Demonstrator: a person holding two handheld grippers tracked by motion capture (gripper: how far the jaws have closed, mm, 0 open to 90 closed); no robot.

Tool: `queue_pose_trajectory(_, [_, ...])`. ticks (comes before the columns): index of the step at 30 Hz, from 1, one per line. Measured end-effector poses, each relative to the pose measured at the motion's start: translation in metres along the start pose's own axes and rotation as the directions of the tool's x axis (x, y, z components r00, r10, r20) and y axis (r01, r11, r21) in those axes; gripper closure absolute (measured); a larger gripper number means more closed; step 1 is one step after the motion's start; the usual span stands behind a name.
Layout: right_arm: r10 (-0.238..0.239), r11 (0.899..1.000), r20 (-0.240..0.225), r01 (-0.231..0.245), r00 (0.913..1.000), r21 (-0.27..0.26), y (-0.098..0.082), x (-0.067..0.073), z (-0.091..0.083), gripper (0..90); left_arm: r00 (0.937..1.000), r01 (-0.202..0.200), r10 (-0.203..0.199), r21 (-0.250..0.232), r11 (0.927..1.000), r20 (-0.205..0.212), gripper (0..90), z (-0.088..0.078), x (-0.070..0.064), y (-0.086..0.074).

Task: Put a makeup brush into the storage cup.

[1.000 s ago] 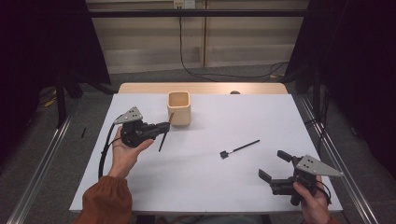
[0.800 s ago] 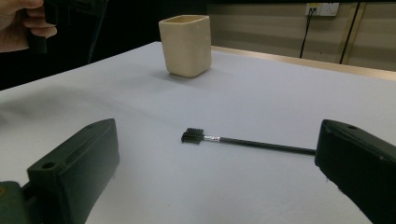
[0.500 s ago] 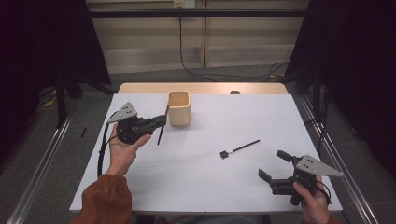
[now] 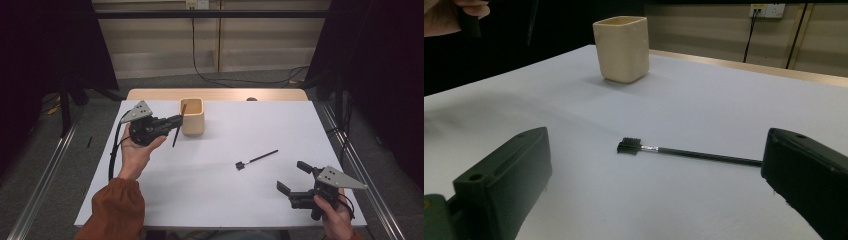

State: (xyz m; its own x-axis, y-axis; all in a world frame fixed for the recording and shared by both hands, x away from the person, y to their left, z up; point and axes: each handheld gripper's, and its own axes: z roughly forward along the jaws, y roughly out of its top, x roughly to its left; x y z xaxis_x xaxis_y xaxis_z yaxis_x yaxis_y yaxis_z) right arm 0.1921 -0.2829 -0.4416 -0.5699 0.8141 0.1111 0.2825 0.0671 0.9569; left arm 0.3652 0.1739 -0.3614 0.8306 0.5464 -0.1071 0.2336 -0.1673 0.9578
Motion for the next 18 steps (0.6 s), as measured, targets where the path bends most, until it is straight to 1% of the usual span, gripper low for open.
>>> queue_pose_trajectory(3, [0.004, 1.000, 0.001, -0.004, 1.0000, -0.002, 0.000, 0.000, 0.000, 0.0, 1.0000, 0.003, -0.003, -0.013, 0.9999, 0.004, 83.7, 0.001, 0.000, 0.007])
queue_pose_trajectory(5, [0.005, 1.000, 0.003, -0.005, 1.0000, -0.003, 0.000, 0.000, 0.000, 0.0, 0.9998, -0.008, 0.009, -0.013, 0.9999, 0.016, 83.7, 0.000, -0.002, 0.013])
queue_pose_trajectory(6, [0.000, 1.000, 0.003, 0.000, 1.0000, -0.003, 0.000, 0.000, 0.000, 0.0, 0.9997, 0.007, -0.006, -0.026, 0.9996, 0.025, 83.7, 0.000, -0.002, 0.015])
queue_pose_trajectory(7, [0.001, 1.000, 0.003, -0.001, 1.0000, -0.004, 0.000, 0.000, 0.000, 0.0, 0.9997, 0.012, -0.011, -0.033, 0.9994, 0.021, 83.7, 0.000, -0.002, 0.016])
queue_pose_trajectory(9, [0.006, 1.000, 0.010, -0.006, 0.9999, -0.011, 0.000, 0.000, 0.000, 0.0, 0.9999, 0.000, 0.000, -0.026, 0.9997, 0.011, 83.6, 0.001, -0.003, 0.018])
queue_pose_trajectory(10, [0.009, 1.000, 0.010, -0.008, 0.9999, -0.014, 0.000, 0.000, 0.000, 0.0, 0.9998, 0.002, -0.002, -0.037, 0.9993, 0.019, 83.7, 0.001, -0.002, 0.019])
queue_pose_trajectory(13, [0.006, 1.000, 0.008, -0.006, 0.9999, -0.016, 0.000, 0.000, 0.000, 0.0, 0.9999, 0.003, -0.002, -0.046, 0.9989, 0.012, 83.7, 0.003, 0.001, 0.024])
queue_pose_trajectory(16, [0.010, 1.000, 0.006, -0.010, 0.9999, -0.015, 0.000, 0.001, 0.000, 0.0, 1.0000, -0.008, 0.008, -0.048, 0.9988, 0.005, 83.7, 0.006, 0.004, 0.029])
queue_pose_trajectory(18, [0.009, 1.000, 0.007, -0.009, 0.9999, -0.017, 0.000, 0.000, 0.000, 0.0, 0.9999, -0.009, 0.009, -0.045, 0.9989, 0.009, 83.7, 0.008, 0.006, 0.033])
